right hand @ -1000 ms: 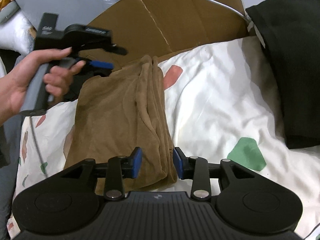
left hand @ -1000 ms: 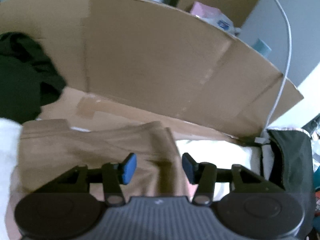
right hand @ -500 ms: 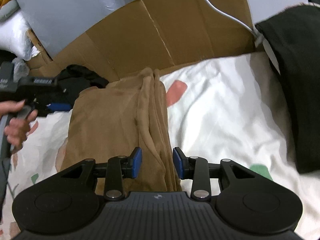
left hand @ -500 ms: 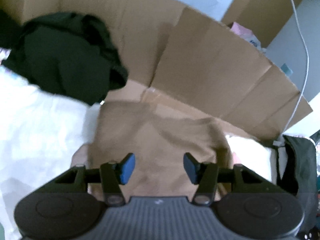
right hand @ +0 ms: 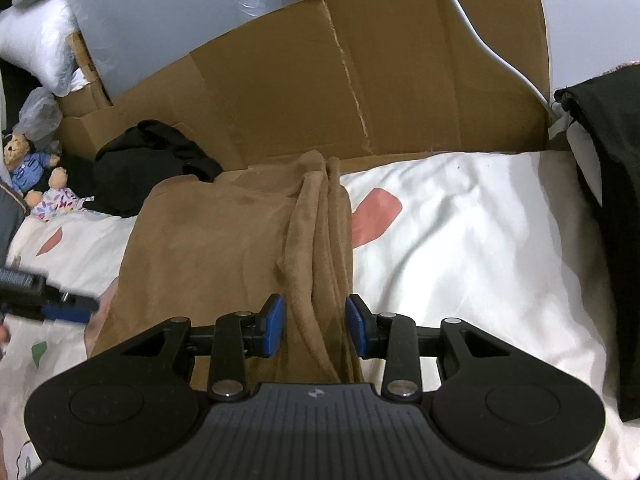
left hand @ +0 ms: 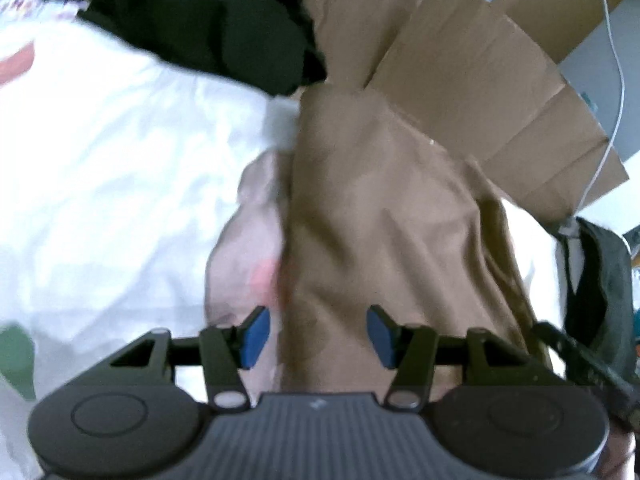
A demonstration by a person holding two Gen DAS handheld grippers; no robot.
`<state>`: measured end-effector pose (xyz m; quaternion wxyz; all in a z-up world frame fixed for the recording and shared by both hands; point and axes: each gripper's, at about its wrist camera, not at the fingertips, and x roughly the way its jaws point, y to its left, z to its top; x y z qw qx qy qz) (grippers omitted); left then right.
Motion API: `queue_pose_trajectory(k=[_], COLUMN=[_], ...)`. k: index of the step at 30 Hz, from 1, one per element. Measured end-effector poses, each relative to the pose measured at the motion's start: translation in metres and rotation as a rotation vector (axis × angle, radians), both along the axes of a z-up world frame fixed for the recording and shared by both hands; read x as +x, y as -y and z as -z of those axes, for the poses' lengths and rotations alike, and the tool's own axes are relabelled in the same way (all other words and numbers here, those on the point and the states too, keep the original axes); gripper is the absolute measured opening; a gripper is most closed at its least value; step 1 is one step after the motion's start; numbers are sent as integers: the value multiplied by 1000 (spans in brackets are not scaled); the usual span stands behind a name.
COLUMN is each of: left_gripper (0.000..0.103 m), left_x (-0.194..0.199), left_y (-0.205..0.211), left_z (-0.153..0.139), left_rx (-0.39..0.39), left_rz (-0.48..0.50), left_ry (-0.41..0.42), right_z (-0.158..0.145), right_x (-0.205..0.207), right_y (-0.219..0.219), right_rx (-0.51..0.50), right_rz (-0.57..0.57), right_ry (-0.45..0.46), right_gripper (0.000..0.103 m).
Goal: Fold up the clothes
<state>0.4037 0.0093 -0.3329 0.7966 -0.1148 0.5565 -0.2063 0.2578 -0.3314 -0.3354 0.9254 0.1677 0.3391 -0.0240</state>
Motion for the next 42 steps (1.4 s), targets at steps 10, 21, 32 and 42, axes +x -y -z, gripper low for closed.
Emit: queue_pose_trajectory(k=[10,21,32,42], left_gripper=[55,17,38,48], left_x=[-19,-39,-55,-65], left_y=[-7,-9,-18,-9], left_z=[20,28,13,22], left_rx=[-33,-39,-16,-40], left_rz=[32,47,25,40], left_ry=[-99,-145,-142,-159], right_z=[7,20,0,1], right_x=[18,16,-7,-18], right_y=[3,25,45,37], right_rx=[46,130,220,171], right_rz=[15,51,106,-33], right_ry=[-7,-55,-24,-131], right_gripper=[28,13,33,38])
